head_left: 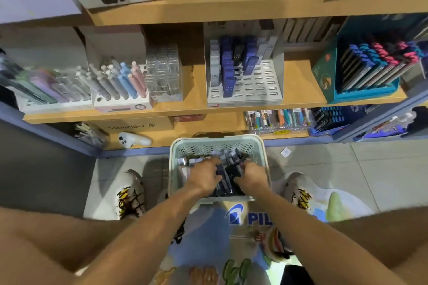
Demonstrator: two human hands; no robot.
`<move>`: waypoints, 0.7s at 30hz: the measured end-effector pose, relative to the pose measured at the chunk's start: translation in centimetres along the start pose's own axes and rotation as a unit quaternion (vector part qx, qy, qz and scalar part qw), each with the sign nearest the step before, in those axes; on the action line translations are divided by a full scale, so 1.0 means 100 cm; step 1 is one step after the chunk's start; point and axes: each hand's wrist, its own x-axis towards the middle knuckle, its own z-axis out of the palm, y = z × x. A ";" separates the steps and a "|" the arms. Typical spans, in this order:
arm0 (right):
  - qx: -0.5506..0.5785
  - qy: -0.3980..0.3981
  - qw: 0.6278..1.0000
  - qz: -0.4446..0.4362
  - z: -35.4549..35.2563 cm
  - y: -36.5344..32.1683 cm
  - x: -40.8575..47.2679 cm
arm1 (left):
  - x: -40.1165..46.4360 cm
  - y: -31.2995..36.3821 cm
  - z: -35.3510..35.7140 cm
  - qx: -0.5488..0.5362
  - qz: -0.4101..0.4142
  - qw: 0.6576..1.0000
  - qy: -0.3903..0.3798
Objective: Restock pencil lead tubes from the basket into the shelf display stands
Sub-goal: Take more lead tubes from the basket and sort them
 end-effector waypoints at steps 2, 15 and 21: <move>0.004 0.011 1.000 0.014 0.019 0.004 0.010 | 0.012 0.000 0.014 -0.003 -0.013 1.000 0.026; 0.030 0.056 0.998 0.005 0.050 0.016 0.038 | 0.053 0.004 0.043 0.091 0.023 0.995 0.035; 0.061 0.054 0.997 -0.011 0.048 0.016 0.034 | 0.053 -0.001 0.042 0.072 0.050 0.996 0.028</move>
